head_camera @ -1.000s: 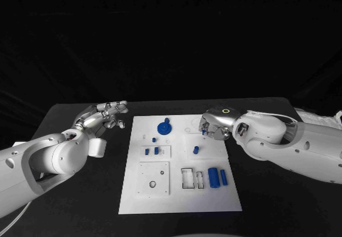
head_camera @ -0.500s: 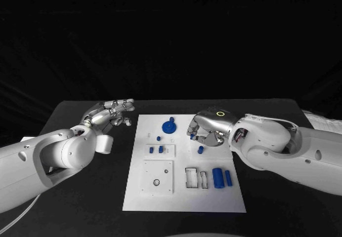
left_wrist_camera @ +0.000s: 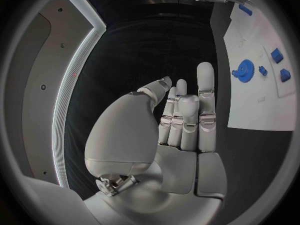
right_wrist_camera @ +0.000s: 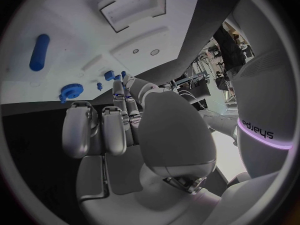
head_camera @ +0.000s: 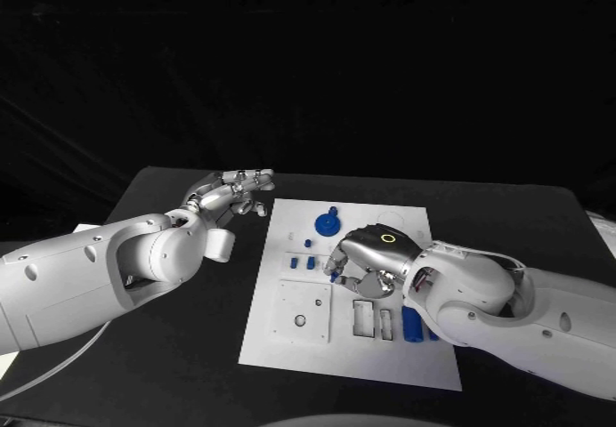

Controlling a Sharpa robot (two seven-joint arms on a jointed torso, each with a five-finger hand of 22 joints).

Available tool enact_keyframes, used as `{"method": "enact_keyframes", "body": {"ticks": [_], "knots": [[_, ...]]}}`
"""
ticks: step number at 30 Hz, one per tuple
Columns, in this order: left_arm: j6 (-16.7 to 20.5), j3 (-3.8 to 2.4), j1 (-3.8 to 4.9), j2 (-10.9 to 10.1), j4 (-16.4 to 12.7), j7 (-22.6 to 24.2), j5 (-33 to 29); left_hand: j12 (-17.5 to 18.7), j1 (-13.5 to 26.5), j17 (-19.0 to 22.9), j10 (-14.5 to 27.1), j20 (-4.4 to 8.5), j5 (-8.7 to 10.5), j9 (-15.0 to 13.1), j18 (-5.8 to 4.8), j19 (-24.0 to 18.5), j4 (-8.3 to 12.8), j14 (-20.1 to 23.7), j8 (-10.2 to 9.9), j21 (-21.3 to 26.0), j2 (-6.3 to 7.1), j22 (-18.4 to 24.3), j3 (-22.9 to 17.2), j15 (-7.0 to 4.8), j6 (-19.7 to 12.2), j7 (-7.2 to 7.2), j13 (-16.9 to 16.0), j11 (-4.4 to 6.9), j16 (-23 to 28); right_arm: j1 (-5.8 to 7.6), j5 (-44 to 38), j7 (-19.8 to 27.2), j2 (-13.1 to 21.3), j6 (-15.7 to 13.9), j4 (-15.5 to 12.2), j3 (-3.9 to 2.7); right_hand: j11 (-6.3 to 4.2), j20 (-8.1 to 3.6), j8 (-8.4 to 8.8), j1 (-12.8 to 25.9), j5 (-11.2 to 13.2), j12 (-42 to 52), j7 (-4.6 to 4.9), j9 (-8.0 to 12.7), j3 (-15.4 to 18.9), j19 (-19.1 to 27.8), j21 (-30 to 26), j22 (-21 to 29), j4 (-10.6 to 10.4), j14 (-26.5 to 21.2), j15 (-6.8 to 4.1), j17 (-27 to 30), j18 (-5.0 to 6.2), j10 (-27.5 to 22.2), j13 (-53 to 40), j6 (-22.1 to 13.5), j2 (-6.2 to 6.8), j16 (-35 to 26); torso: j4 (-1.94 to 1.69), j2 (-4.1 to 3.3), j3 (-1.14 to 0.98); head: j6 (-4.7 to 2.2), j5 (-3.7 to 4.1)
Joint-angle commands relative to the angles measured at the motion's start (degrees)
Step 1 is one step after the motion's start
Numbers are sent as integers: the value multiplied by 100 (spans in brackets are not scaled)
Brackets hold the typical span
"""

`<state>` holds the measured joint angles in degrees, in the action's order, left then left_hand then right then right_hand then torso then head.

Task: Assemble the parts on the task board

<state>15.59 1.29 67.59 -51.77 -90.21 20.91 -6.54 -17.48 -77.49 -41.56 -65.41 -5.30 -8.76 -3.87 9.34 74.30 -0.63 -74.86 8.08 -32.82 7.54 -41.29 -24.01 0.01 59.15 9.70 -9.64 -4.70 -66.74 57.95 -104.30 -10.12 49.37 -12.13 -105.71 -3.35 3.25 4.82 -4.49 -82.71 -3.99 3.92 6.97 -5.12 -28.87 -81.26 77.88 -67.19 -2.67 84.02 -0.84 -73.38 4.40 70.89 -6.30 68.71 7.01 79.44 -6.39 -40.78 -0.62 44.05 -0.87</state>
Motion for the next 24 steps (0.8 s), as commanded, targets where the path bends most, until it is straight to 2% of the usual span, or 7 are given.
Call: {"method": "enact_keyframes", "body": {"ticks": [1,7,12,16,24], "knots": [[-65,-3,3,20,-6,16,-21,-33,-7,5,37,-14,0,5,97,-26,2,32,-15,35,-34,7,29,-6,-42,-17,-5,-11,9,-103,-93,191,-99,-8,104,7,18,-5,-10,59,-39,1,13,-5,-47,-12,26,11,9,311,-41,-1,20,26,1,10,-9,21,6,-6,6,47,-90],[-69,-3,3,23,-10,15,-21,-33,-7,5,37,-14,0,5,97,-26,2,32,-15,35,-34,7,29,-6,-42,-17,-5,-11,9,-233,-97,245,-251,29,251,18,20,-6,-9,60,-43,-1,15,-5,-49,-10,22,19,12,311,-41,2,22,25,2,8,-8,19,14,-7,0,100,-123],[-76,-3,3,27,-13,13,-21,-33,-7,5,37,-14,0,5,97,-26,2,32,-15,35,-34,7,29,-6,-42,-17,-5,-11,9,-309,-97,278,-349,62,348,23,21,-6,-8,61,-45,-2,15,-5,-50,-11,24,15,14,312,-40,-3,21,24,3,7,-8,22,6,-7,-3,131,-126],[-78,-3,3,30,-13,13,-21,-34,-7,5,38,-14,0,5,97,-26,2,32,-15,35,-34,7,30,-5,-43,-16,-5,-11,9,-347,-98,291,-397,83,395,26,21,-7,-7,61,-47,-2,16,-5,-51,-10,23,17,16,312,-40,-3,21,23,4,5,-8,22,6,-8,-4,171,-151],[-85,-3,3,35,-12,10,-21,-50,-6,14,49,-16,0,3,97,-28,3,39,-11,39,-35,9,37,-3,-47,-15,-11,-13,11,-392,-122,303,-460,95,443,29,22,-7,-6,61,-48,-3,17,-5,-52,-10,22,19,17,312,-40,-2,22,23,4,5,-8,22,7,-7,-3,204,-169]]}}
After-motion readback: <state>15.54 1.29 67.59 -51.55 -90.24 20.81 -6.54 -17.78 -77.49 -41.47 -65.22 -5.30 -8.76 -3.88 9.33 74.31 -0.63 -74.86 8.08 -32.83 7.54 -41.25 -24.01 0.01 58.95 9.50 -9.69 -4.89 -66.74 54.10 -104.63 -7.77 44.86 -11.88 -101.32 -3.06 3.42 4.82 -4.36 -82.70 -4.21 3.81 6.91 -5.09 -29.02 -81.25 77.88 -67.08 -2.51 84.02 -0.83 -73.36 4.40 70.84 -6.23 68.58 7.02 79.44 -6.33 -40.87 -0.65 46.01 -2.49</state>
